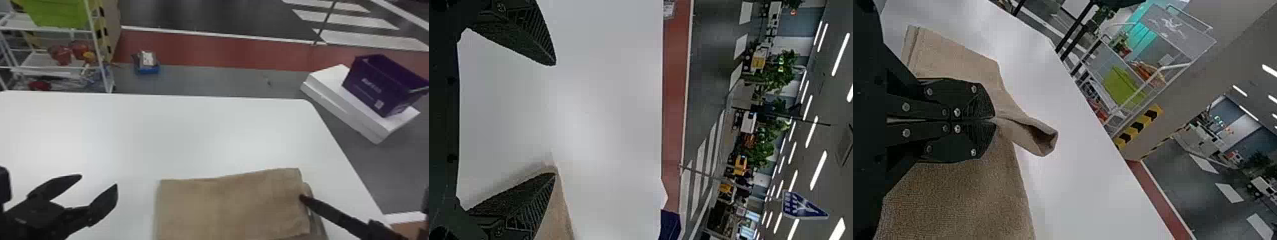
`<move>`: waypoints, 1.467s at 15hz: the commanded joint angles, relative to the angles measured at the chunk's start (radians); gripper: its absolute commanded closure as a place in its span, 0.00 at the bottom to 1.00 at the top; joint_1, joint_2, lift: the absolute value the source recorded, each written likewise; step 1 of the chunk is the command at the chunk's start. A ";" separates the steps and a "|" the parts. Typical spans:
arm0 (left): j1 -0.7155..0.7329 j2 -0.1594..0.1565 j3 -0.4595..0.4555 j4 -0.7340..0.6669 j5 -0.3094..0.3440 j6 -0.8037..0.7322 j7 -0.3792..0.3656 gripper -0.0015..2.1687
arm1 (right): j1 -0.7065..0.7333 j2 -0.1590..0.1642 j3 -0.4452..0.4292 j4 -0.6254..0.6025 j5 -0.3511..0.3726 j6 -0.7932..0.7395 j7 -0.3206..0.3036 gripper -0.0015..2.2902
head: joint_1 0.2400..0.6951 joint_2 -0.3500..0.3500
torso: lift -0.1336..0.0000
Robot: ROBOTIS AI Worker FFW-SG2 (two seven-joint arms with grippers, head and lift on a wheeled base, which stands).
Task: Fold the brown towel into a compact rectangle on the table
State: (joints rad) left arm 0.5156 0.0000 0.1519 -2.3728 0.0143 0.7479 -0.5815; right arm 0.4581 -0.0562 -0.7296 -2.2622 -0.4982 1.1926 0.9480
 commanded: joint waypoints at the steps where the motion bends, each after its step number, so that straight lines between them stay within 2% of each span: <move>1: 0.000 -0.003 0.000 0.000 -0.001 0.000 -0.001 0.05 | -0.010 -0.013 -0.001 0.032 0.012 -0.003 0.000 0.55 | 1.00 0.23 | 0.08; 4: -0.003 -0.003 -0.002 0.000 -0.010 0.003 0.000 0.05 | -0.036 -0.020 -0.024 0.020 -0.039 0.059 0.014 0.55 | 1.00 0.21 | 0.08; 6: -0.005 -0.003 -0.014 -0.003 -0.019 0.006 0.003 0.05 | -0.049 -0.013 -0.025 0.003 -0.068 0.095 0.023 0.55 | 1.00 0.22 | 0.08; 9: -0.002 -0.003 -0.015 -0.008 -0.024 0.028 0.003 0.05 | -0.082 -0.019 -0.102 0.009 -0.092 0.138 0.028 0.55 | 1.00 0.24 | 0.08; 13: -0.002 -0.003 -0.017 -0.010 -0.025 0.031 0.003 0.05 | -0.085 -0.050 -0.122 0.124 -0.080 0.105 0.057 0.55 | 1.00 0.17 | 0.08; 17: 0.004 -0.003 -0.037 -0.011 -0.050 0.031 0.002 0.05 | -0.087 -0.071 -0.106 0.181 -0.057 0.071 0.051 0.55 | 1.00 0.10 | 0.08; 20: 0.018 -0.003 -0.034 -0.020 -0.050 0.031 -0.001 0.05 | -0.090 -0.074 -0.062 0.196 0.024 0.071 0.032 0.55 | 1.00 0.08 | 0.08; 22: 0.021 -0.003 -0.032 -0.019 -0.050 0.031 -0.004 0.05 | -0.090 -0.086 -0.057 0.231 0.036 0.062 0.026 0.55 | 1.00 0.08 | 0.08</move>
State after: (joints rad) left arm 0.5344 0.0000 0.1190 -2.3925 -0.0353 0.7786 -0.5858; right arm 0.3682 -0.1341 -0.7930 -2.0559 -0.4765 1.2612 0.9760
